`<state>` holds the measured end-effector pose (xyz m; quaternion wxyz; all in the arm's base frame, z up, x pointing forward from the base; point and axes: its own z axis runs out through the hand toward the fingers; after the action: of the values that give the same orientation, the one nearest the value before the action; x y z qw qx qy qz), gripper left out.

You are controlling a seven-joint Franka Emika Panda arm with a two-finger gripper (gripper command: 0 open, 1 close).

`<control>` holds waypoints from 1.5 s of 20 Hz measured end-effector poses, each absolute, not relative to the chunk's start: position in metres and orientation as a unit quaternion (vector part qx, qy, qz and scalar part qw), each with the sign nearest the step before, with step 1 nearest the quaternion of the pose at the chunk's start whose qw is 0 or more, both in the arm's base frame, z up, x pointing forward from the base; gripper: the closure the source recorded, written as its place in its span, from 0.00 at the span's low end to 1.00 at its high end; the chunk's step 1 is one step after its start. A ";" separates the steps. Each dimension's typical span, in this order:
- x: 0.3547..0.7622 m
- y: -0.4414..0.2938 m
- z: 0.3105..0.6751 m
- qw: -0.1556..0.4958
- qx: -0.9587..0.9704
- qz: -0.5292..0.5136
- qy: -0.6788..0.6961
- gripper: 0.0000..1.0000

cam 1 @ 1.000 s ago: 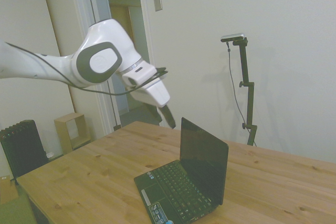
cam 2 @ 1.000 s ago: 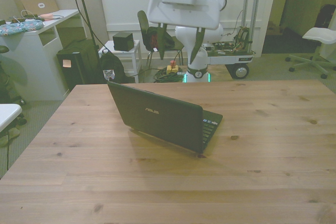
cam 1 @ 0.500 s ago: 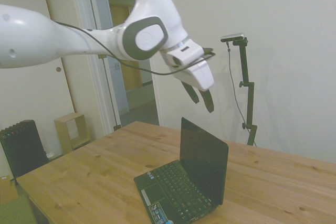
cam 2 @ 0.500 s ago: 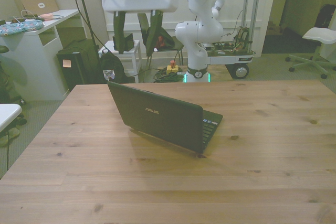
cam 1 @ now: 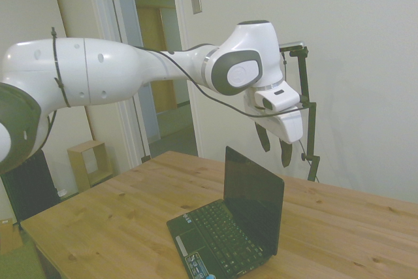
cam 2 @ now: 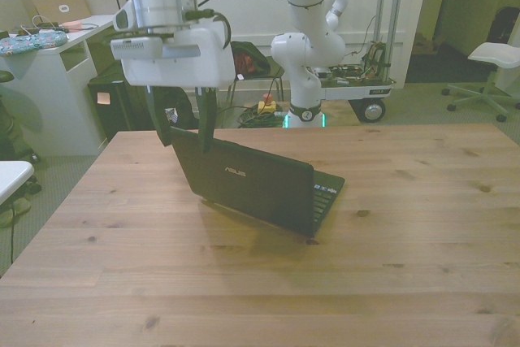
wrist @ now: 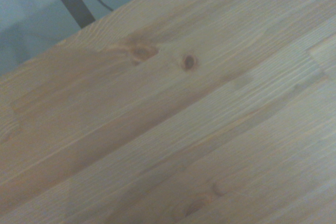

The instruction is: Close the laptop

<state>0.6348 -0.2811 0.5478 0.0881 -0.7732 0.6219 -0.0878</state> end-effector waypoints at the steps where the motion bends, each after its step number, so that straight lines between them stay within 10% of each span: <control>1: 0.639 -0.280 0.541 0.087 -0.775 -0.080 0.621 0.00; 2: 0.642 -0.278 0.535 0.087 -0.776 -0.073 0.620 0.00; 3: 0.644 -0.277 0.529 0.086 -0.778 -0.066 0.619 1.00; 30: 0.644 -0.275 0.504 0.080 -0.783 -0.033 0.616 1.00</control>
<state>0.6439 -0.2752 0.5042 0.0804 -0.7830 0.6158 -0.0333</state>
